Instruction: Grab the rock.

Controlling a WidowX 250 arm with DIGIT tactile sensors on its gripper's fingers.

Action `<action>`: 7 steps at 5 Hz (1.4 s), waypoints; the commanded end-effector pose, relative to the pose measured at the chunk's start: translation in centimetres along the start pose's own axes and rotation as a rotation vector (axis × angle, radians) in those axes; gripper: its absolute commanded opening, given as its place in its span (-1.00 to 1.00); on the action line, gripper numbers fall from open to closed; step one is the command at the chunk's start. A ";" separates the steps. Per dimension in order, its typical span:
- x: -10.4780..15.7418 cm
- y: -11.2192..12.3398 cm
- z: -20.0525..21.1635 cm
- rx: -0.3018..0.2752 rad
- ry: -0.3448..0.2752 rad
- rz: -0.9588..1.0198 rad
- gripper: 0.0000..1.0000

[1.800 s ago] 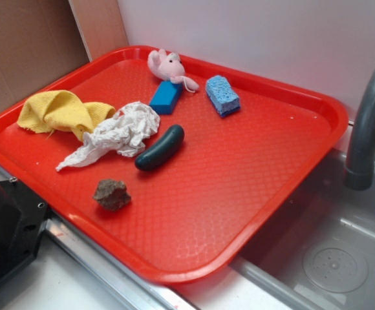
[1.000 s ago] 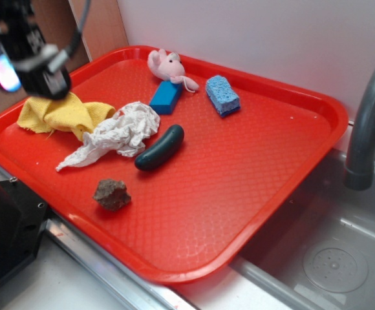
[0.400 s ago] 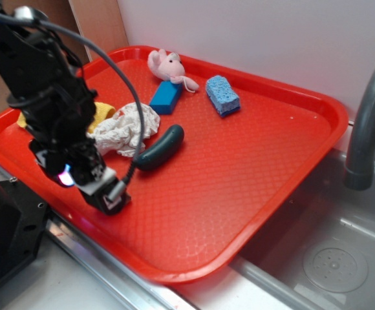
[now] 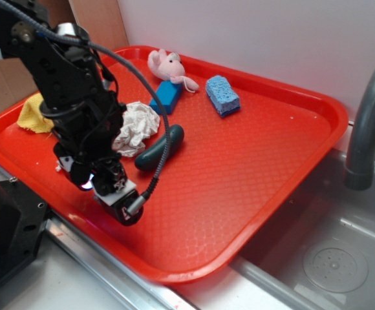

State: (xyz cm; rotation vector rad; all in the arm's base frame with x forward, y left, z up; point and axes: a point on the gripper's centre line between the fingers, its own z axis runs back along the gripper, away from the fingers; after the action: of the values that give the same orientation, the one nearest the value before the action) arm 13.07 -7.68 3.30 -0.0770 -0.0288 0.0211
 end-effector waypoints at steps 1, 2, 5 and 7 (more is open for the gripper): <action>1.9 -0.3 -1.0 0.001 0.014 -0.025 -1.00; 2.0 0.0 0.0 -0.004 0.025 -0.032 -1.00; 2.6 7.1 15.6 -0.018 -0.012 0.291 -1.00; 4.1 6.5 23.7 0.033 -0.123 0.098 -1.00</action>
State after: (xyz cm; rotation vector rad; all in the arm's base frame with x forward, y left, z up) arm 16.42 1.05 25.51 -0.0424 -0.1061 0.1280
